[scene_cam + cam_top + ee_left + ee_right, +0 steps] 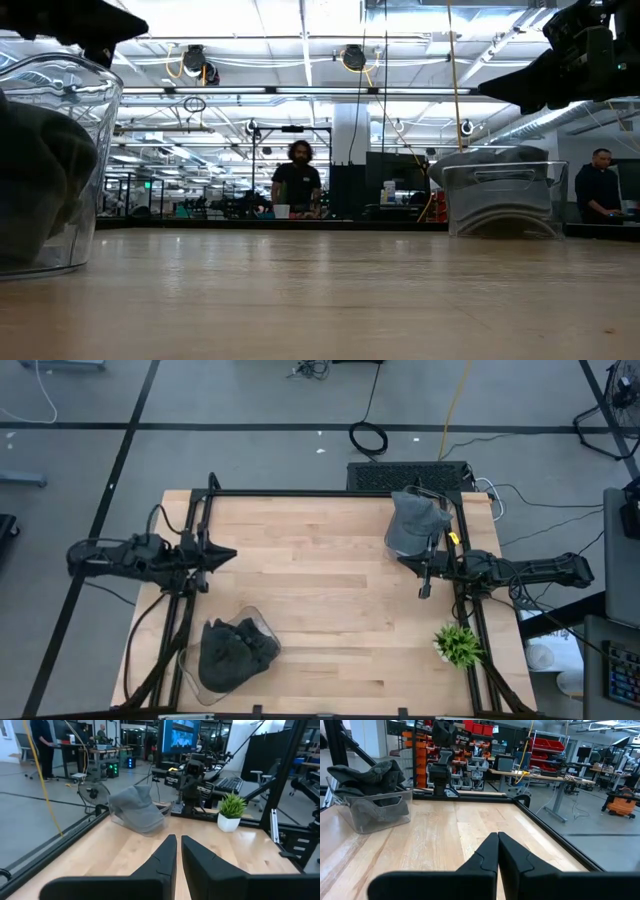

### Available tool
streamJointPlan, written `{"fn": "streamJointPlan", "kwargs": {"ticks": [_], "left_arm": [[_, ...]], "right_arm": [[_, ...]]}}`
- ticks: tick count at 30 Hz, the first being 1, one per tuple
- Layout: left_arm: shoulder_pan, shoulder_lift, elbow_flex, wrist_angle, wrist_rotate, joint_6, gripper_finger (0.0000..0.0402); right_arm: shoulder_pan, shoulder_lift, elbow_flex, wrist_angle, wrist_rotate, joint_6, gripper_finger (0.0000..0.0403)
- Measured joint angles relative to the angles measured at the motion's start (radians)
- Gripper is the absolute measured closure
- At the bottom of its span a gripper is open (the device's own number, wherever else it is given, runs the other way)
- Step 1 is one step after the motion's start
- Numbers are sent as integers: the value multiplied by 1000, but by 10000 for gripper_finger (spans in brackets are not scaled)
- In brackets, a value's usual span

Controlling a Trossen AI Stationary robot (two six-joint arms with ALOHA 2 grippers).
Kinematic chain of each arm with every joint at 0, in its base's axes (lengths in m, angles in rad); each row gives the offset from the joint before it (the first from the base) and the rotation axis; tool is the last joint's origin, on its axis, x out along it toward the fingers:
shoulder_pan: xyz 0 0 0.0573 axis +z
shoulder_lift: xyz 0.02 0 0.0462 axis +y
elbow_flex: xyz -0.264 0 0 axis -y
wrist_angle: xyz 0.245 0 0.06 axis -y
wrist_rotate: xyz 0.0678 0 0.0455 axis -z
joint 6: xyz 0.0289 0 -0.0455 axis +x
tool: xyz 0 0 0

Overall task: Pick & Place hat
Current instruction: Return to Home Position

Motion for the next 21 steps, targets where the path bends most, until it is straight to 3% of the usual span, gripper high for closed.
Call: {"fn": "streamJointPlan", "kwargs": {"ticks": [12,18,21], "left_arm": [[156,-173,-108,-33,93,-34,371],[212,-175,-223,71,97,-51,371],[228,-176,-270,72,147,-71,371]], "right_arm": [[0,0,0,72,0,67,403],[0,3,-7,116,-4,191,403],[0,4,-66,166,-74,237,403]]}}
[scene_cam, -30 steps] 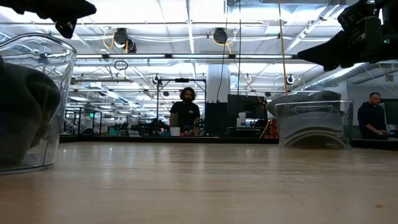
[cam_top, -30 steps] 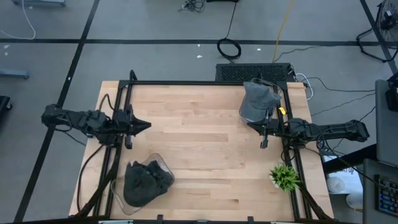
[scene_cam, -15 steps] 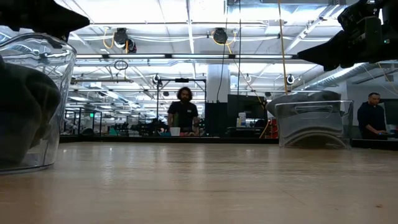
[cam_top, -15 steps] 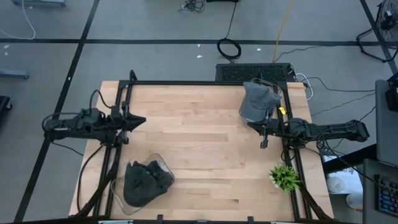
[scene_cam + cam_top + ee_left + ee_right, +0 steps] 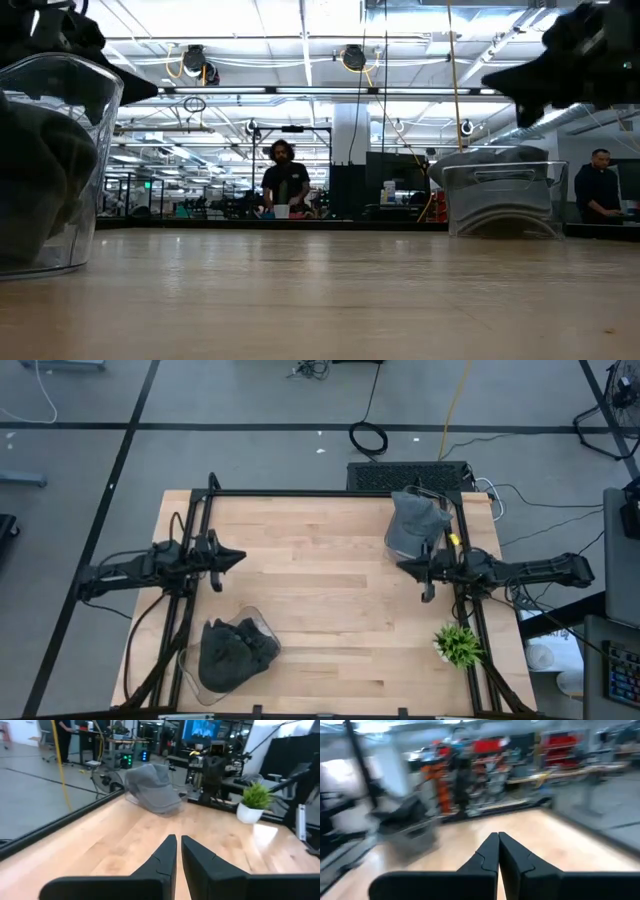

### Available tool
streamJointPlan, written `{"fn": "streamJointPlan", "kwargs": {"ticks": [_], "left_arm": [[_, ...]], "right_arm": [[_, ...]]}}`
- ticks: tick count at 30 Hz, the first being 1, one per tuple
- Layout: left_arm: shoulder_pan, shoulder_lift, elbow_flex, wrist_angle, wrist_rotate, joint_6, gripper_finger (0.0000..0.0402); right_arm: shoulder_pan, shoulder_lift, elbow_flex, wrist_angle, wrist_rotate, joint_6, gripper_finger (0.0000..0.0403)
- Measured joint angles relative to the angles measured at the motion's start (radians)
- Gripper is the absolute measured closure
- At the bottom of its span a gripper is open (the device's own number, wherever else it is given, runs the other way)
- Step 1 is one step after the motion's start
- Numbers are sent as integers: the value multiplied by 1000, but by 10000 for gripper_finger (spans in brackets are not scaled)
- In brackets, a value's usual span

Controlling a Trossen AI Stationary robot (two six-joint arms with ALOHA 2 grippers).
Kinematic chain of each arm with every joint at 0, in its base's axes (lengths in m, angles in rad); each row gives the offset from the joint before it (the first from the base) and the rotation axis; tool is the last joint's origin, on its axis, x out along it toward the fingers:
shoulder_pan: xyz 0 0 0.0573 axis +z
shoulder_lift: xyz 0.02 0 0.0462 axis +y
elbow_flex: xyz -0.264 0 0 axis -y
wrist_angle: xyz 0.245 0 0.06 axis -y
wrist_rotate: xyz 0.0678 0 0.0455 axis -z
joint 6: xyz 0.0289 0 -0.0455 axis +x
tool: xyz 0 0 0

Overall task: Pick & Place hat
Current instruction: Return to Home Position

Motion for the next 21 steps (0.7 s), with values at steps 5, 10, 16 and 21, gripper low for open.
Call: {"fn": "streamJointPlan", "kwargs": {"ticks": [5,10,16,21], "left_arm": [[28,0,-23,7,16,-16,371],[55,0,-19,38,48,11,371],[92,-1,-19,19,104,24,371],[115,-1,-19,3,137,7,371]], "right_arm": [[1,1,-62,54,-177,-29,403],[0,-27,-64,-1,-164,-49,403],[-1,-124,-64,-177,-111,-79,403],[1,-201,-66,-231,-205,-144,403]]}}
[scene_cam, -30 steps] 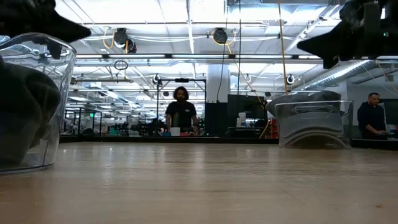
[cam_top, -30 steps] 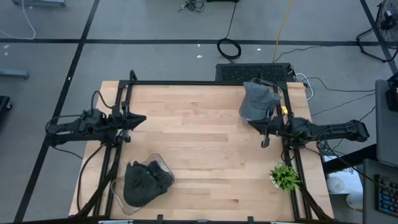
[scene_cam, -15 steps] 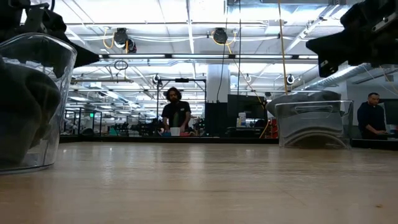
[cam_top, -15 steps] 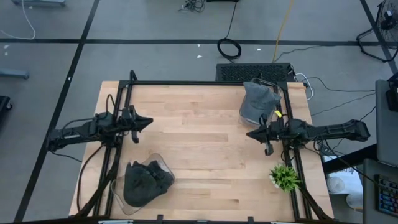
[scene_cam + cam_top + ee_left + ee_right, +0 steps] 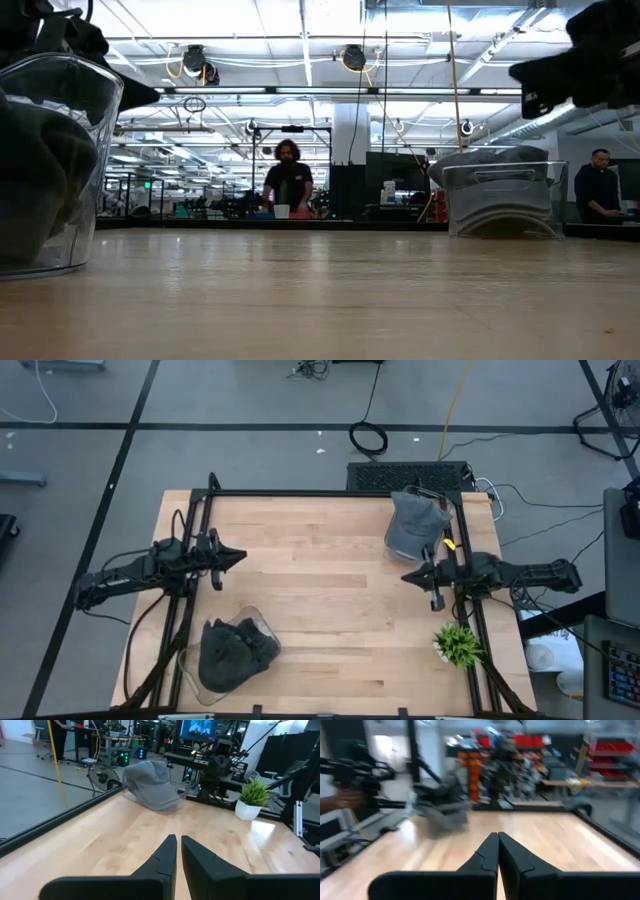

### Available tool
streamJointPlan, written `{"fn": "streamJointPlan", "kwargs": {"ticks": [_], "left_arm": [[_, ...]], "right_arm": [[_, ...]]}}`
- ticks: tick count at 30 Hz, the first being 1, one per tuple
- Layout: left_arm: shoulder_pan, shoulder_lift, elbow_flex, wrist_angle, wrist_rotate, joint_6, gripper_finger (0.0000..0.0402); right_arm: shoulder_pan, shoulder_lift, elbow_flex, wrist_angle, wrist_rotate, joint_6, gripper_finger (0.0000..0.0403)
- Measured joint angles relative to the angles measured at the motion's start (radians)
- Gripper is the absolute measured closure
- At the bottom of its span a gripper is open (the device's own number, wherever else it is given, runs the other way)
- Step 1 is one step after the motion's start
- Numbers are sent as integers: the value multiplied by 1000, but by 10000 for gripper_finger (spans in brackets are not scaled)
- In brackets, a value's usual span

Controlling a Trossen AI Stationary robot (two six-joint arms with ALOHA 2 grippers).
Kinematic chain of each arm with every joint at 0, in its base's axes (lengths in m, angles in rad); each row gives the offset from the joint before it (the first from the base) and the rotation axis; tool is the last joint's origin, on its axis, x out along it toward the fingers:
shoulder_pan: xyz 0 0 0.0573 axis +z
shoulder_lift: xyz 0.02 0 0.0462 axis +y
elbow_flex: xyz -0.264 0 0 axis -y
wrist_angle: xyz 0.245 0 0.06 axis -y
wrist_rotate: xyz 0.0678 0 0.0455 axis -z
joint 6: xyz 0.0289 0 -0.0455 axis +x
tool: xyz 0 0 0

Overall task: Pick & Place hat
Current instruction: Return to Home Position

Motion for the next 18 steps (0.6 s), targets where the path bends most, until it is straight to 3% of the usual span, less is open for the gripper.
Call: {"fn": "streamJointPlan", "kwargs": {"ticks": [7,18], "left_arm": [[13,0,0,-37,-36,1,371],[12,2,0,-97,-62,0,371]], "right_arm": [[0,-28,-1,6,-136,-12,403],[0,-28,-2,1,-140,-12,403]]}}
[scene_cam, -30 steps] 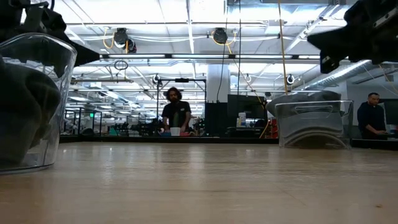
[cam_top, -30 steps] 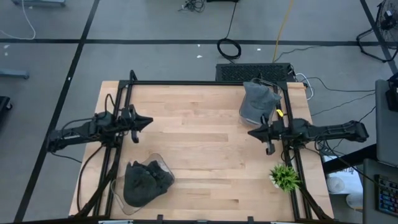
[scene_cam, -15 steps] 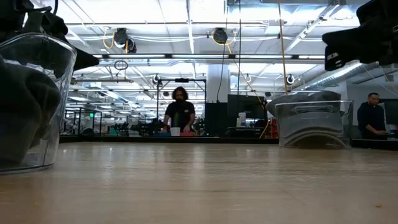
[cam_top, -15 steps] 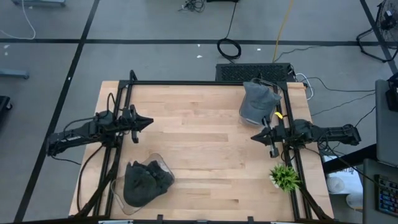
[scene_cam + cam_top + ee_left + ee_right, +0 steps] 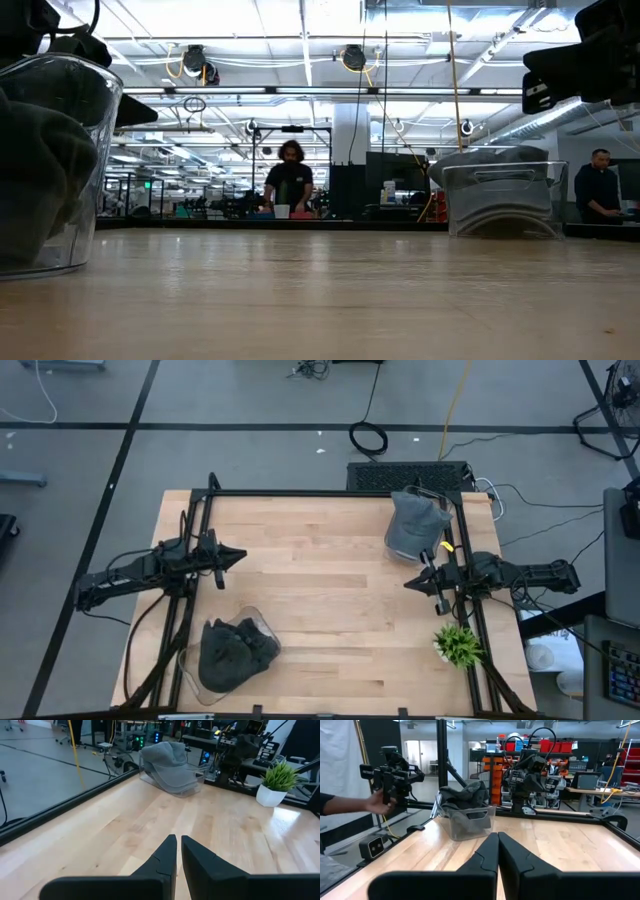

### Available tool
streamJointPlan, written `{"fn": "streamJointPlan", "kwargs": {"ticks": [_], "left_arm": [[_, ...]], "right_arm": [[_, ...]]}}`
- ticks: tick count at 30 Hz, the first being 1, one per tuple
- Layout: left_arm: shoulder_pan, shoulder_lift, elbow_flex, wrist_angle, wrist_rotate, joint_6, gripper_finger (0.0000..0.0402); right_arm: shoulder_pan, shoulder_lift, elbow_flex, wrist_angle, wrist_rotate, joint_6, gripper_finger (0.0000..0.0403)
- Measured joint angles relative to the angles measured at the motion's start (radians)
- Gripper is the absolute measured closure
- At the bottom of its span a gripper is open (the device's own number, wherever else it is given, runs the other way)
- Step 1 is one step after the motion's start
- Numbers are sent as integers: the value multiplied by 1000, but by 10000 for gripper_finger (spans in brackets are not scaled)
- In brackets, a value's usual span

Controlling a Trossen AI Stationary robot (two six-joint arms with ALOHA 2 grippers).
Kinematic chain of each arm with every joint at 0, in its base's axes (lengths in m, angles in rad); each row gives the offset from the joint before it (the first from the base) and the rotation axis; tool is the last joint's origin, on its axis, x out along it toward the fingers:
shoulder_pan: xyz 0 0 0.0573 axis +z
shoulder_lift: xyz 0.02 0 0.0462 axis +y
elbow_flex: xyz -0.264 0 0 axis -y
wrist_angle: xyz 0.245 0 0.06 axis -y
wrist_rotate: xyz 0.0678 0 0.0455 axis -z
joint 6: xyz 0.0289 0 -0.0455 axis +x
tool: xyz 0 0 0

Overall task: Pick & Place hat
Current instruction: Return to Home Position

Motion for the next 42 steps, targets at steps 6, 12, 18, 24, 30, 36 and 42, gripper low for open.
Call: {"fn": "streamJointPlan", "kwargs": {"ticks": [6,12,18,24,30,36,42], "left_arm": [[0,0,0,2,-6,11,371],[0,0,0,2,-8,-29,371],[0,0,0,2,-8,-78,371],[0,0,0,2,-8,-83,371],[0,0,0,2,-7,-84,371],[0,0,0,2,-7,-84,371],[0,0,0,2,-7,-84,371]], "right_arm": [[0,0,0,0,0,0,403],[0,0,0,0,0,0,403],[0,0,0,0,0,0,403],[0,0,0,0,0,0,403],[0,0,0,0,0,0,403],[0,0,0,0,0,0,403],[0,0,0,0,0,0,403]]}}
